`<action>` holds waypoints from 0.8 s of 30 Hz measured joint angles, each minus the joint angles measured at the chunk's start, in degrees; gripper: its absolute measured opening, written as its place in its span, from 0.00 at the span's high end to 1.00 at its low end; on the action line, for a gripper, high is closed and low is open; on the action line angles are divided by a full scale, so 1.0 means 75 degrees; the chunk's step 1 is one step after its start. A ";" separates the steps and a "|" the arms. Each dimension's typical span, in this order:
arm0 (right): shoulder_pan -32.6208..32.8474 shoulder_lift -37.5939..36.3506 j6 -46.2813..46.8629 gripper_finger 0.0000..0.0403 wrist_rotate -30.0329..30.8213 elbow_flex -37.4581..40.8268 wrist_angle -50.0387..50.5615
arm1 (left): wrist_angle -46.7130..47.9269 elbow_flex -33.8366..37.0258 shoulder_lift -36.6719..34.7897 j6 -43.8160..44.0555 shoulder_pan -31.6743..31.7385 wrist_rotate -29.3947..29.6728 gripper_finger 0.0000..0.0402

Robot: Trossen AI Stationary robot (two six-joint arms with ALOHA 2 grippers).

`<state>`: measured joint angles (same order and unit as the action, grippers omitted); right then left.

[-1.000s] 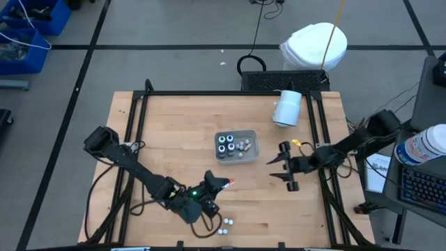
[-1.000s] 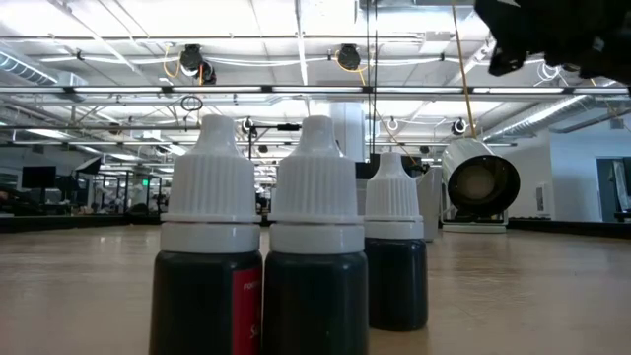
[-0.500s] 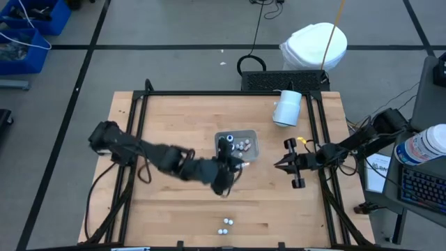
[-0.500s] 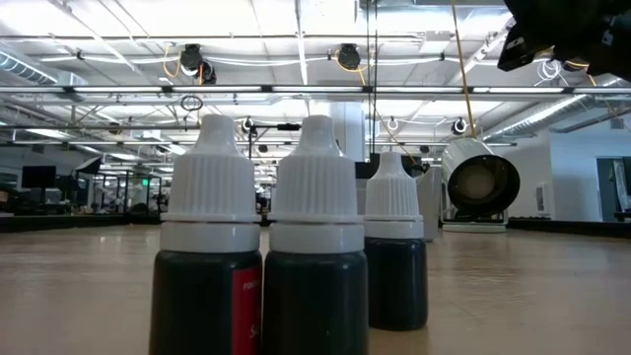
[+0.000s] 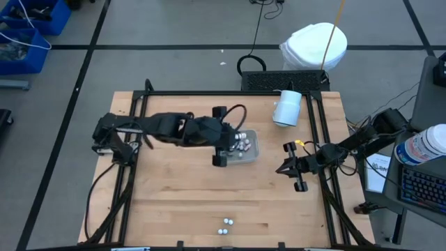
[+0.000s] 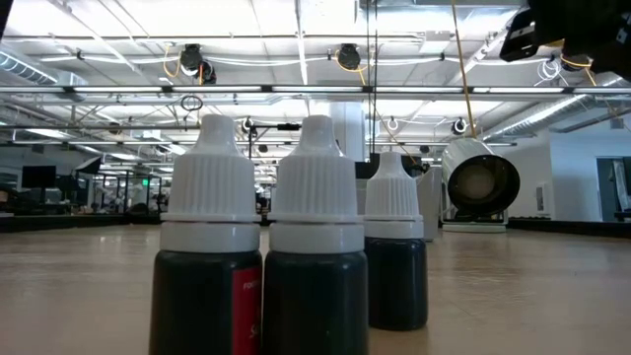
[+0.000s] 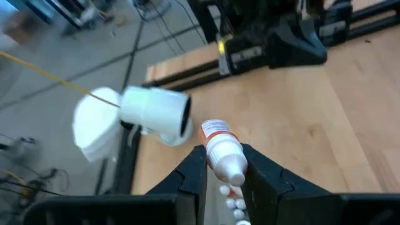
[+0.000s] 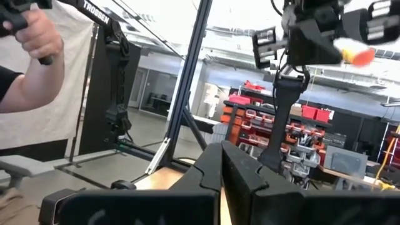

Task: Pick & Place food coloring
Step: Put the small yellow food coloring bottle into the gray bin

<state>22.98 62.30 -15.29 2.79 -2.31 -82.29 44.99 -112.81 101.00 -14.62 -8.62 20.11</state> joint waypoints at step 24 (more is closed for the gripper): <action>0.0004 -0.0011 -0.0193 1.00 -0.0013 -0.0364 0.0193 | 0.2424 -0.2915 0.3737 0.0222 0.1726 -0.2495 0.80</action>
<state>23.01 62.22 -16.73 2.69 -5.04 -80.84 63.18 -134.68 129.03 -12.96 4.32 1.40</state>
